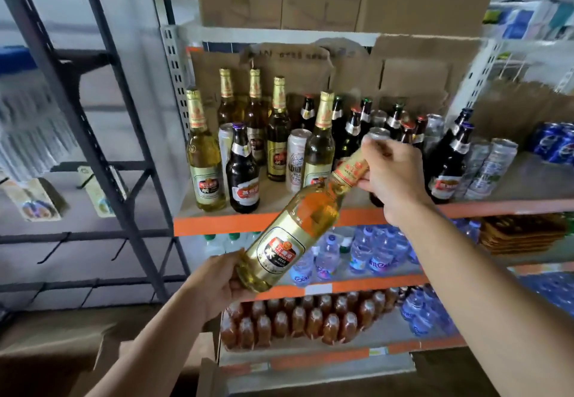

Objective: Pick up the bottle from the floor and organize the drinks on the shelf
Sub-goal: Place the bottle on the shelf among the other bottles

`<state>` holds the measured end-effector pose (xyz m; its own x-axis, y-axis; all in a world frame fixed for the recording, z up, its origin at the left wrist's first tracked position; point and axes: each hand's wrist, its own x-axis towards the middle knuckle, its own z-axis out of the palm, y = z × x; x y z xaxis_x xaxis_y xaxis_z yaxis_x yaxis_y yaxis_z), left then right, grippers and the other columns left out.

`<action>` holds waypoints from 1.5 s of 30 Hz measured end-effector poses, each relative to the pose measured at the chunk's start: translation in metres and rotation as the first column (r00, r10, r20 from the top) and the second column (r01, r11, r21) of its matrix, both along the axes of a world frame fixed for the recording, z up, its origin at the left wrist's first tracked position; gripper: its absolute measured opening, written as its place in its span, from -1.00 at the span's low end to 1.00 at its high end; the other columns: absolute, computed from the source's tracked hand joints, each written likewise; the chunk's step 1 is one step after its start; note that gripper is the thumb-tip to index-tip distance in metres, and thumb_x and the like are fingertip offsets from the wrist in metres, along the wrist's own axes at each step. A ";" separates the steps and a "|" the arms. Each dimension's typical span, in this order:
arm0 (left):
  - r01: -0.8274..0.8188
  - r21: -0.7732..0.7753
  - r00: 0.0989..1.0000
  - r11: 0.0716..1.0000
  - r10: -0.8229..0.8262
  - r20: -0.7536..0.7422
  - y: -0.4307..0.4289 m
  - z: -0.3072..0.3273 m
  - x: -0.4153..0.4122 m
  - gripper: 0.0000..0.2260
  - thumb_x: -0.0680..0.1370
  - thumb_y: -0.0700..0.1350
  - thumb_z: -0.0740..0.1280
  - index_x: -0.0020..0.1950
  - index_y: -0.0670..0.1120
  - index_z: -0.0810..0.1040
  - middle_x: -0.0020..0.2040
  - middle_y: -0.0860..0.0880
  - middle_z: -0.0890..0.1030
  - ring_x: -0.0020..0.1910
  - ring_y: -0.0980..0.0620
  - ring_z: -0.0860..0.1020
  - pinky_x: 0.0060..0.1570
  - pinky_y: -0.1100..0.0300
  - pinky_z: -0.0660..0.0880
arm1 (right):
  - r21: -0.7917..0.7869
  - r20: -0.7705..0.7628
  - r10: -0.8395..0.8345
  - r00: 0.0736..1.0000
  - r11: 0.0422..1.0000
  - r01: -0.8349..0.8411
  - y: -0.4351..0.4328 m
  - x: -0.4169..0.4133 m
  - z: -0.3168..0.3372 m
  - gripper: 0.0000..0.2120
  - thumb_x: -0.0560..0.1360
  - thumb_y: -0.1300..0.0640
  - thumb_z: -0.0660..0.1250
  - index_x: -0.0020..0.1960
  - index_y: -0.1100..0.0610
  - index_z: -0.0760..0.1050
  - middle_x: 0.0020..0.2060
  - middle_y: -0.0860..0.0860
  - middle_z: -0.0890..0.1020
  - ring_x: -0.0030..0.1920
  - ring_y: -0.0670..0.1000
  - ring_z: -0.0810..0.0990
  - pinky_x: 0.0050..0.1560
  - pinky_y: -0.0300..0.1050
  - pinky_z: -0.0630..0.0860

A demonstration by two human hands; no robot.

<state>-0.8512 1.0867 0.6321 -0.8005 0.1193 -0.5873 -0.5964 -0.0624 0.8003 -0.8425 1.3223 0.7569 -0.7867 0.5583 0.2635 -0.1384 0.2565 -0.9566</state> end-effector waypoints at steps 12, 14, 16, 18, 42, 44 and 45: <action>-0.164 0.113 0.985 0.980 0.158 0.065 0.036 -0.018 -0.064 -0.77 0.61 -0.15 0.16 -0.01 -0.22 0.58 -0.24 -0.19 0.70 -0.21 -0.12 0.64 -0.10 -0.02 0.56 | 0.176 -0.023 0.242 0.970 0.956 -0.234 0.000 -0.105 0.022 -0.63 0.39 -0.13 0.34 -0.14 0.21 0.54 -0.18 0.20 0.64 -0.08 0.25 0.63 -0.17 0.32 0.59; -0.188 0.141 0.981 0.972 0.181 0.062 0.041 -0.013 -0.070 -0.78 0.61 -0.15 0.16 0.01 -0.21 0.57 -0.20 -0.20 0.70 -0.21 -0.12 0.65 -0.14 0.00 0.59 | 0.201 -0.024 0.284 0.959 0.941 -0.273 0.002 -0.118 0.027 -0.72 0.43 -0.11 0.34 -0.18 0.13 0.55 -0.22 0.09 0.65 -0.12 0.15 0.65 -0.17 0.28 0.61; -0.215 0.170 0.976 0.962 0.208 0.059 0.046 -0.008 -0.078 -0.78 0.61 -0.17 0.15 0.06 -0.23 0.56 -0.11 -0.22 0.68 -0.20 -0.12 0.66 -0.25 0.03 0.63 | 0.218 -0.038 0.320 0.947 0.927 -0.304 0.006 -0.130 0.032 -0.81 0.47 -0.06 0.35 -0.21 0.04 0.56 -0.26 -0.02 0.64 -0.18 -0.01 0.65 -0.17 0.21 0.64; -0.238 0.199 0.971 0.951 0.231 0.058 0.051 -0.004 -0.084 -0.77 0.62 -0.18 0.14 0.11 -0.23 0.54 -0.05 -0.23 0.67 -0.13 -0.13 0.65 -0.26 0.04 0.64 | 0.240 -0.068 0.353 0.933 0.913 -0.328 0.009 -0.140 0.037 -0.87 0.50 -0.02 0.35 -0.21 -0.04 0.55 -0.27 -0.10 0.62 -0.26 -0.12 0.64 -0.25 0.10 0.66; -0.154 0.207 0.988 0.966 0.155 0.012 0.076 -0.017 -0.140 -0.73 0.63 -0.05 0.16 0.07 -0.19 0.56 -0.13 -0.23 0.70 -0.23 -0.08 0.68 -0.19 0.10 0.65 | 0.432 -0.050 0.403 0.914 0.834 -0.344 -0.008 -0.202 0.046 -0.80 0.55 0.06 0.32 0.11 0.13 0.56 -0.06 -0.02 0.62 -0.01 -0.04 0.60 0.00 -0.05 0.58; -0.149 0.150 0.989 0.977 0.150 0.011 0.075 -0.018 -0.144 -0.74 0.63 -0.04 0.17 0.06 -0.19 0.56 -0.14 -0.25 0.70 -0.27 -0.09 0.67 -0.24 0.11 0.64 | 0.431 -0.040 0.393 0.919 0.836 -0.339 -0.010 -0.204 0.046 -0.81 0.55 0.06 0.32 0.10 0.13 0.57 -0.07 -0.02 0.62 -0.02 -0.04 0.59 0.02 -0.01 0.59; -0.158 0.138 0.987 0.978 0.158 0.015 0.076 -0.018 -0.146 -0.75 0.62 -0.05 0.18 0.06 -0.19 0.55 -0.14 -0.26 0.69 -0.27 -0.10 0.67 -0.26 0.12 0.64 | 0.432 -0.034 0.388 0.921 0.836 -0.337 -0.010 -0.205 0.046 -0.81 0.55 0.06 0.32 0.10 0.13 0.56 -0.07 -0.01 0.62 -0.02 -0.04 0.60 0.03 0.01 0.59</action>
